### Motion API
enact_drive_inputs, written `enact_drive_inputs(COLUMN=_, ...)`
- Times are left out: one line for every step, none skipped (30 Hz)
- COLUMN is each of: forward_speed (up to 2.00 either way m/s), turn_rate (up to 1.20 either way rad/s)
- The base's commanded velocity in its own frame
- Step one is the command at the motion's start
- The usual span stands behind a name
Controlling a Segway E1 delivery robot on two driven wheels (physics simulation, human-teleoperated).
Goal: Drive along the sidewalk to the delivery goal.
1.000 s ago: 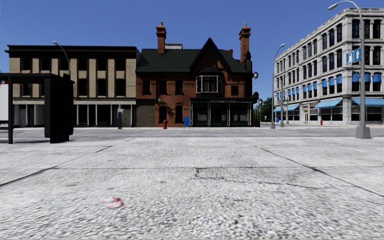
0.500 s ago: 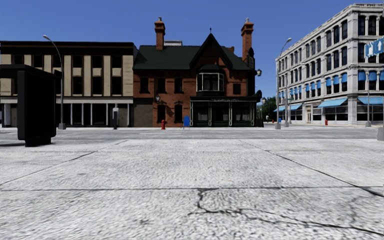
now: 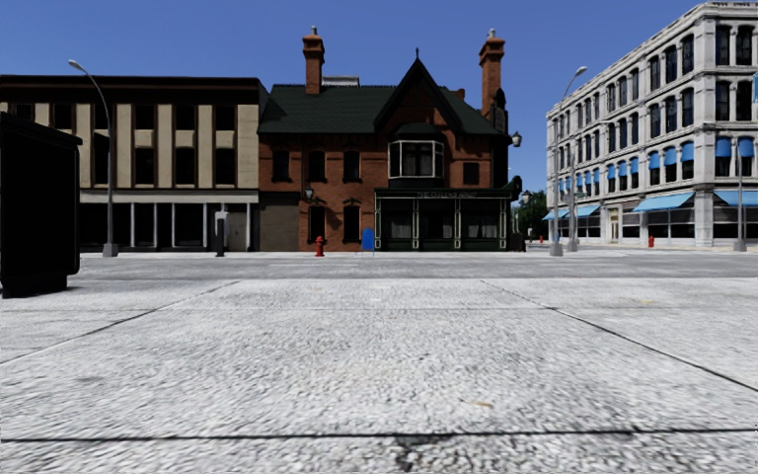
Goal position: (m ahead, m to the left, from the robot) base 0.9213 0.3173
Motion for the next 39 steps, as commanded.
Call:
enact_drive_inputs(forward_speed=1.29, turn_rate=0.0)
enact_drive_inputs(forward_speed=1.28, turn_rate=0.0)
enact_drive_inputs(forward_speed=1.27, turn_rate=0.0)
enact_drive_inputs(forward_speed=1.26, turn_rate=0.0)
enact_drive_inputs(forward_speed=1.26, turn_rate=0.0)
enact_drive_inputs(forward_speed=1.25, turn_rate=0.0)
enact_drive_inputs(forward_speed=1.25, turn_rate=0.0)
enact_drive_inputs(forward_speed=1.25, turn_rate=0.0)
enact_drive_inputs(forward_speed=1.25, turn_rate=0.0)
enact_drive_inputs(forward_speed=1.24, turn_rate=0.0)
enact_drive_inputs(forward_speed=1.19, turn_rate=0.0)
enact_drive_inputs(forward_speed=0.92, turn_rate=0.0)
enact_drive_inputs(forward_speed=0.63, turn_rate=0.0)
enact_drive_inputs(forward_speed=0.49, turn_rate=0.0)
enact_drive_inputs(forward_speed=0.44, turn_rate=0.0)
enact_drive_inputs(forward_speed=0.41, turn_rate=0.0)
enact_drive_inputs(forward_speed=0.0, turn_rate=0.0)
enact_drive_inputs(forward_speed=0.0, turn_rate=0.0)
enact_drive_inputs(forward_speed=0.0, turn_rate=0.0)
enact_drive_inputs(forward_speed=0.0, turn_rate=0.0)
enact_drive_inputs(forward_speed=0.0, turn_rate=0.0)
enact_drive_inputs(forward_speed=0.0, turn_rate=0.0)
enact_drive_inputs(forward_speed=0.0, turn_rate=0.0)
enact_drive_inputs(forward_speed=0.0, turn_rate=0.0)
enact_drive_inputs(forward_speed=0.0, turn_rate=0.0)
enact_drive_inputs(forward_speed=0.0, turn_rate=0.0)
enact_drive_inputs(forward_speed=0.0, turn_rate=0.0)
enact_drive_inputs(forward_speed=0.0, turn_rate=0.0)
enact_drive_inputs(forward_speed=0.0, turn_rate=0.0)
enact_drive_inputs(forward_speed=0.0, turn_rate=0.0)
enact_drive_inputs(forward_speed=0.0, turn_rate=0.0)
enact_drive_inputs(forward_speed=0.0, turn_rate=0.0)
enact_drive_inputs(forward_speed=0.0, turn_rate=0.0)
enact_drive_inputs(forward_speed=0.0, turn_rate=0.0)
enact_drive_inputs(forward_speed=0.0, turn_rate=0.0)
enact_drive_inputs(forward_speed=0.0, turn_rate=0.0)
enact_drive_inputs(forward_speed=0.0, turn_rate=0.0)
enact_drive_inputs(forward_speed=0.0, turn_rate=0.0)
enact_drive_inputs(forward_speed=0.0, turn_rate=0.0)
